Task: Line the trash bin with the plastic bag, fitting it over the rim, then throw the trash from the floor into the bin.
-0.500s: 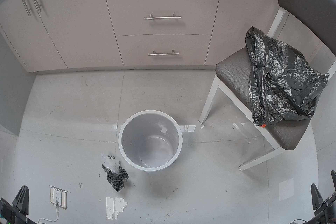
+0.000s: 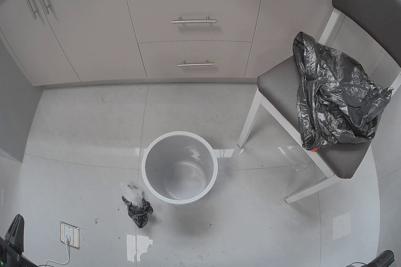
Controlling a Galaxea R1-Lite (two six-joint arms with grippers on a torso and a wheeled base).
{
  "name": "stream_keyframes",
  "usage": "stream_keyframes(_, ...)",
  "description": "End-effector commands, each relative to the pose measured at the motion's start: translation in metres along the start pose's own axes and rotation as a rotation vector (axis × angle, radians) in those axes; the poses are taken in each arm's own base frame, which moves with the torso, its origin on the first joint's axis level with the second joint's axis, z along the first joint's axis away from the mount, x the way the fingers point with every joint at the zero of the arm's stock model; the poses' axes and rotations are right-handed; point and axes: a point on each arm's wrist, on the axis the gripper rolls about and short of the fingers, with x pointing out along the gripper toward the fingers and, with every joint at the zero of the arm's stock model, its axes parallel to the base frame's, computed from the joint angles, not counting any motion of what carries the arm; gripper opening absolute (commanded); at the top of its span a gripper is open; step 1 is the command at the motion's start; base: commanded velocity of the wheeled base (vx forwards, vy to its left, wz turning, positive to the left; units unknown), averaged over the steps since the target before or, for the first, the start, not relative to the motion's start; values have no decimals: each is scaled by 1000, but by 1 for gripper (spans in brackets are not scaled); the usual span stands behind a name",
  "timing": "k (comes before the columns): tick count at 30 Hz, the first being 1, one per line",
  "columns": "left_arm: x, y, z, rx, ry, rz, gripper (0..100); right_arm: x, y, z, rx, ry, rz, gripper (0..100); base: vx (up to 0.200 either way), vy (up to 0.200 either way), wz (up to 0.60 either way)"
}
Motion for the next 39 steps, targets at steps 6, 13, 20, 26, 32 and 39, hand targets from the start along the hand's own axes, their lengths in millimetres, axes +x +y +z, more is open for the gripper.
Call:
stream_keyframes(6, -15, 0, 49, 87, -19, 6, 0, 129, 13, 76, -396, 158, 29, 100, 0, 0, 0)
stream_keyframes(13, -13, 2, 41, 97, -1, 112, 0, 129, 12, 77, -519, 150, 28, 100, 0, 0, 0)
stream_keyframes(20, -11, 2, 37, 102, 27, 118, 0, 125, 12, 73, -514, 156, 24, 100, 0, 0, 0)
stream_keyframes(26, -10, 3, 34, 109, 37, 114, 0, 148, 24, 59, -436, 245, 123, 100, 0, 0, 0)
stream_keyframes(32, -7, 3, 34, 103, 70, 113, 0, 188, 58, 48, -225, 344, 205, 100, 0, 0, 0)
stream_keyframes(39, 10, 1, 52, 55, 151, 54, 0, 220, 105, 32, -174, 401, 221, 100, 0, 0, 0)
